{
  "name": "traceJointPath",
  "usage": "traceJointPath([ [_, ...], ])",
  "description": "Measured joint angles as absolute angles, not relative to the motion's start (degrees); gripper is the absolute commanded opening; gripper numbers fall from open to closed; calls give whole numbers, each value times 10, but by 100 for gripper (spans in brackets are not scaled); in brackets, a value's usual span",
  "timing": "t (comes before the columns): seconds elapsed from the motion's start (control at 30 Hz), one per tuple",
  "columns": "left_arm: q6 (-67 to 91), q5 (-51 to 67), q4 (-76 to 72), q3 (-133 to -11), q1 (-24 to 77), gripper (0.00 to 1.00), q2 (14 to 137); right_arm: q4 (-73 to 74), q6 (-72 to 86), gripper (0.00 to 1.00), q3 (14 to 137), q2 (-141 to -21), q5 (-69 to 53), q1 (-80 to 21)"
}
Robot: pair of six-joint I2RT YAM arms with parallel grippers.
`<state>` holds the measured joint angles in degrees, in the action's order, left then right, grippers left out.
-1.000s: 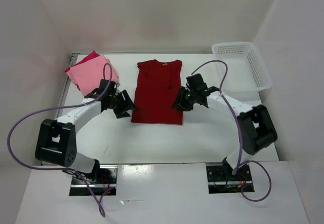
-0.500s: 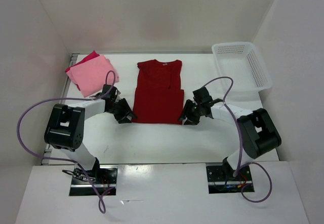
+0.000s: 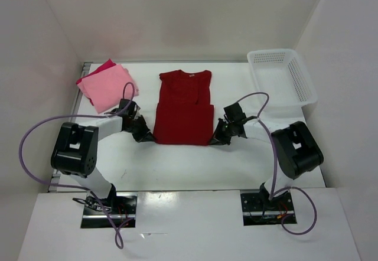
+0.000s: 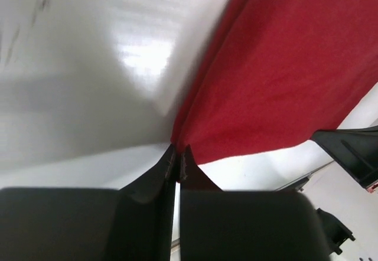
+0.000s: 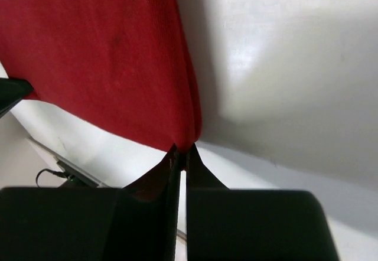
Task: Fold and stack the t-shirts
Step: Grab one side of the 2/3 rectangular tshirt with both arms, then fold the long partially folded tshirt into a neat square
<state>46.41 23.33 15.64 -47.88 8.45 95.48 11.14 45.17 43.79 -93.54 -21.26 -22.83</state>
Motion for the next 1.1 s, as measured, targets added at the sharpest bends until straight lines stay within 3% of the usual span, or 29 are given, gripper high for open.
traceJointPath([
  [0.37,428,233,300,-413,93,0,754,204,506,0,333,-646,-211,-295],
  [0.5,423,238,380,-434,95,0,663,269,517,0,355,-568,-221,-290],
  [0.67,425,235,392,-583,93,0,717,276,485,0,466,-661,-246,-207],
  [1.1,455,172,252,-888,94,2,1118,200,403,0,763,-1050,-268,-79],
])
